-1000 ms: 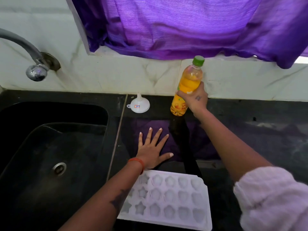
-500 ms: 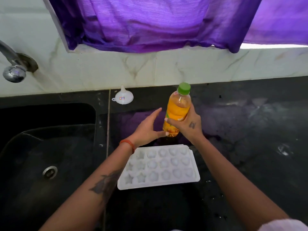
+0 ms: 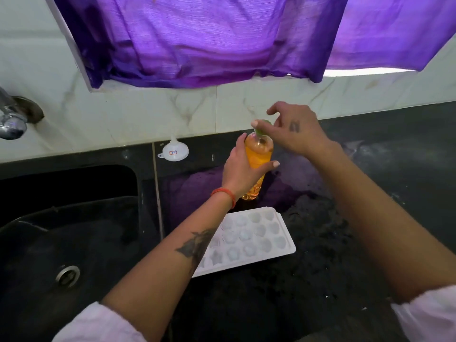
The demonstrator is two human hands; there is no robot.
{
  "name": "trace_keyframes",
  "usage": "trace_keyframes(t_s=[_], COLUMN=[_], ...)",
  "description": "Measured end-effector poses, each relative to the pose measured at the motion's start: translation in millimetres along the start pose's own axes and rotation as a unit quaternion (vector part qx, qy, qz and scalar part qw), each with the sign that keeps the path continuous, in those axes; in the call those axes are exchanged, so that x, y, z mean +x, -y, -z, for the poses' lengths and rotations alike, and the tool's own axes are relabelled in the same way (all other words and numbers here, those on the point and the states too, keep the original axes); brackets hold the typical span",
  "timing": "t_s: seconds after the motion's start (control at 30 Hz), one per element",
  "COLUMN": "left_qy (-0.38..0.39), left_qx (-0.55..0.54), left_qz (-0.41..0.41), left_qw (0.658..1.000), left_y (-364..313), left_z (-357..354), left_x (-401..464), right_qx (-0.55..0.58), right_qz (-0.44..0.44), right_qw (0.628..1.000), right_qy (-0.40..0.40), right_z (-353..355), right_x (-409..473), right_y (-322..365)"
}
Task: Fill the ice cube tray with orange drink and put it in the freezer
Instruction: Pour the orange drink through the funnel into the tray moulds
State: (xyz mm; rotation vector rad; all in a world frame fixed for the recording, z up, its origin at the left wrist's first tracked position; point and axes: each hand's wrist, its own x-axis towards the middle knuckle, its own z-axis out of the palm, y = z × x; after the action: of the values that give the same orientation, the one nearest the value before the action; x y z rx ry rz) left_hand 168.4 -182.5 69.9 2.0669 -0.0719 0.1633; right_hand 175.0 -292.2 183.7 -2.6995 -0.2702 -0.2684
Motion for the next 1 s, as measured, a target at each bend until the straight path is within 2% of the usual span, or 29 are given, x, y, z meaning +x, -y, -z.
trace_keyframes(t_s=[0.13,0.3,0.47,0.53,0.63,0.7,0.83,0.93,1.0], left_qy=[-0.033,-0.043,-0.035,-0.031,-0.039,-0.055,-0.065,-0.049,-0.034], left_qx=[0.006,0.037,0.027,-0.003,-0.075,-0.088,-0.066,-0.071,-0.08], left_qz=[-0.007,-0.032,-0.035,-0.019,0.019,0.037,0.044,0.031,0.029], left_qw=[0.999,0.998,0.998,0.999,0.996,0.994,0.995,0.996,0.996], left_y=[-4.0,-2.6,-0.3,0.6,5.0,7.8,9.7,14.1,16.1], left_z=[-3.8,-2.2,-0.7,-1.0,-7.4,-15.0,-19.4,-16.2,-15.1], left_x=[1.5,1.6,1.1,1.0,-2.4,-5.0,-2.2,0.2,0.4], right_qx=[-0.153,-0.19,-0.191,-0.18,-0.178,-0.198,-0.219,-0.203,-0.18], right_qz=[0.068,0.182,0.304,0.304,0.261,0.264,0.334,0.378,0.377], right_qw=[0.985,0.964,0.926,0.921,0.926,0.924,0.904,0.89,0.891], right_qy=[0.031,0.049,0.121,0.162,0.21,0.194,0.154,0.156,0.178], right_z=[-5.6,-11.5,1.4,12.7,23.5,19.8,9.7,14.2,18.4], right_x=[17.7,24.0,35.5,42.3,50.8,51.6,50.2,51.6,52.7], right_y=[5.7,-8.0,-24.4,-21.7,-16.4,-14.9,-20.0,-23.5,-22.9])
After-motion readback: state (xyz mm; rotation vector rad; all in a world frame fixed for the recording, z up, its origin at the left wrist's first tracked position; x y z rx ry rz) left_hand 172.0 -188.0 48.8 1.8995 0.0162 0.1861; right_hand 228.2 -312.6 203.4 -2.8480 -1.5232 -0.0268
